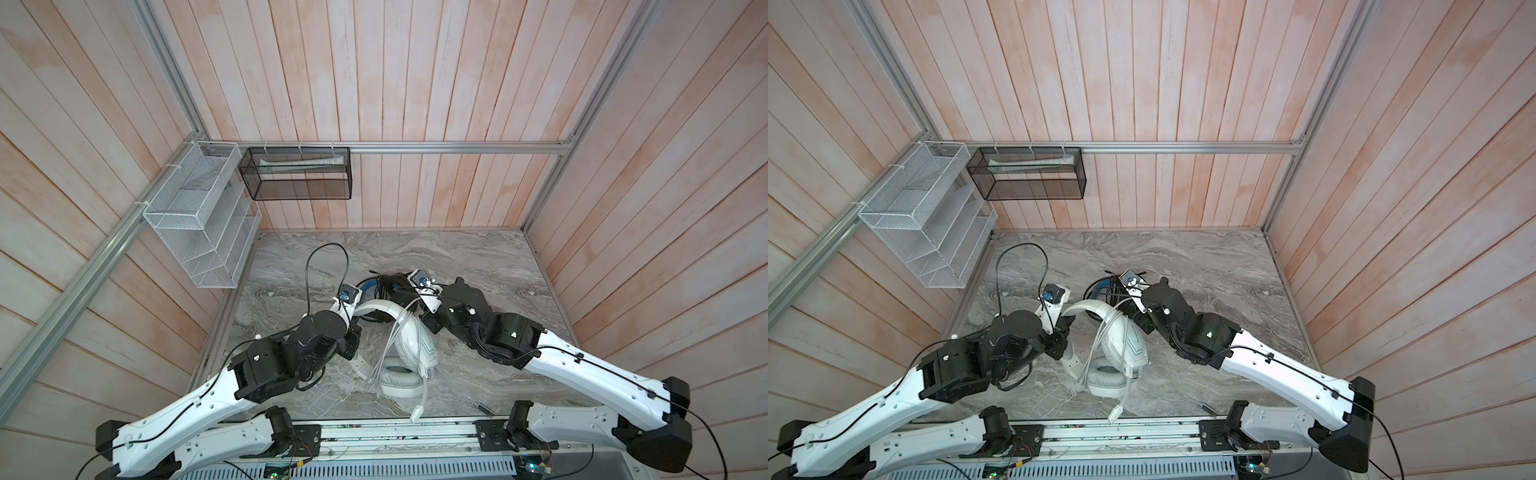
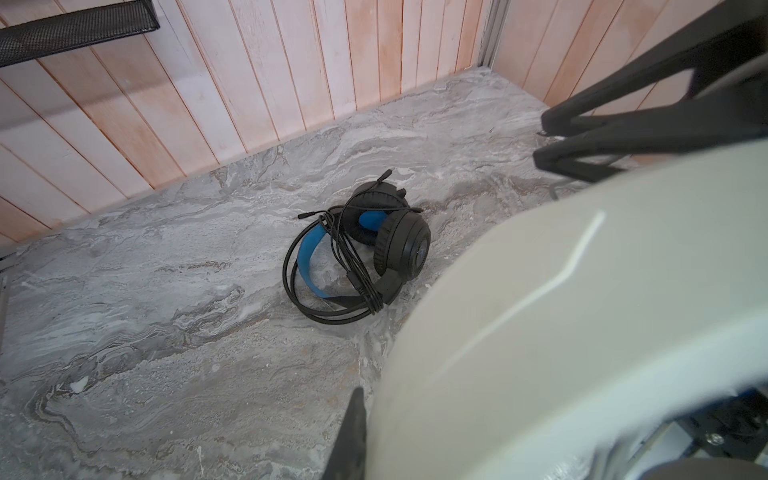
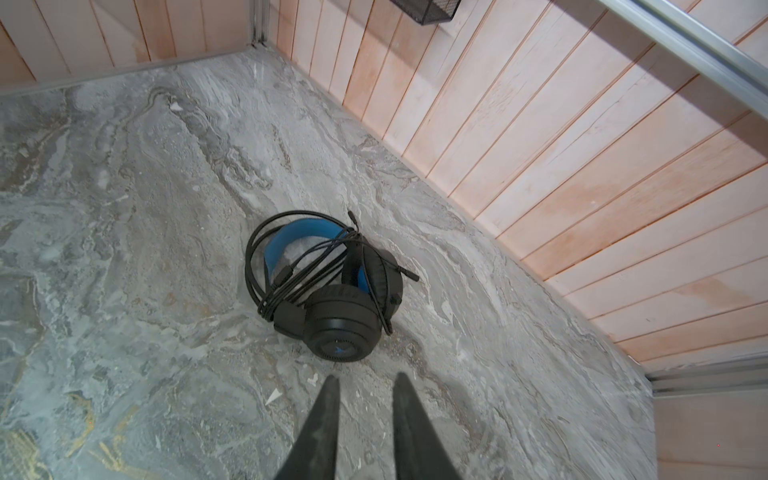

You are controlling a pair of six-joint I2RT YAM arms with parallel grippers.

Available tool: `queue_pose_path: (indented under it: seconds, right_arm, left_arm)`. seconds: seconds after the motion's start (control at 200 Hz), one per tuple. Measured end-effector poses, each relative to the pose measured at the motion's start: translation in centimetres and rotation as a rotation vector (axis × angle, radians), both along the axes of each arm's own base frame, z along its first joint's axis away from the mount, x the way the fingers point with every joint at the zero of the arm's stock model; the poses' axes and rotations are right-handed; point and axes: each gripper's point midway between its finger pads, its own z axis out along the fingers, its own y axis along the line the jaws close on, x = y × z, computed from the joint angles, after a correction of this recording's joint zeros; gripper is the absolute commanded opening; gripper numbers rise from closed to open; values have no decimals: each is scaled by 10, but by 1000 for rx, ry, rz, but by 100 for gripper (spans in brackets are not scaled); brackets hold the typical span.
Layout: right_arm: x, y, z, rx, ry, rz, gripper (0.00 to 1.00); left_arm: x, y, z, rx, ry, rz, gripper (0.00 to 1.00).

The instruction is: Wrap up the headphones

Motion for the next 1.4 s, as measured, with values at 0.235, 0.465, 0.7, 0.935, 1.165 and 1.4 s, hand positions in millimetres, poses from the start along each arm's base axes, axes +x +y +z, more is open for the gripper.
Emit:
queue_pose_path:
  seconds: [0.235, 0.465, 0.7, 0.935, 1.165, 1.4]
  right_arm:
    - [0, 4, -10, 99, 60, 44, 65]
    - [-3, -10, -4, 261, 95, 82, 78]
    - [-12, 0, -24, 416, 160, 149, 93]
    - [-32, 13, -64, 513, 275, 234, 91]
    - [-42, 24, -63, 618, 274, 325, 91]
    - [-61, 48, -97, 630, 348, 413, 95]
  left_arm:
    - [-4, 0, 41, -151, -6, 13, 0]
    - [-8, 2, 76, -294, -3, 27, 0]
    - [-10, 4, 114, -439, -3, 44, 0]
    - [-6, -2, 133, -499, 0, 57, 0]
    - [1, -12, 139, -500, 11, 72, 0]
    - [2, -10, 154, -519, 2, 85, 0]
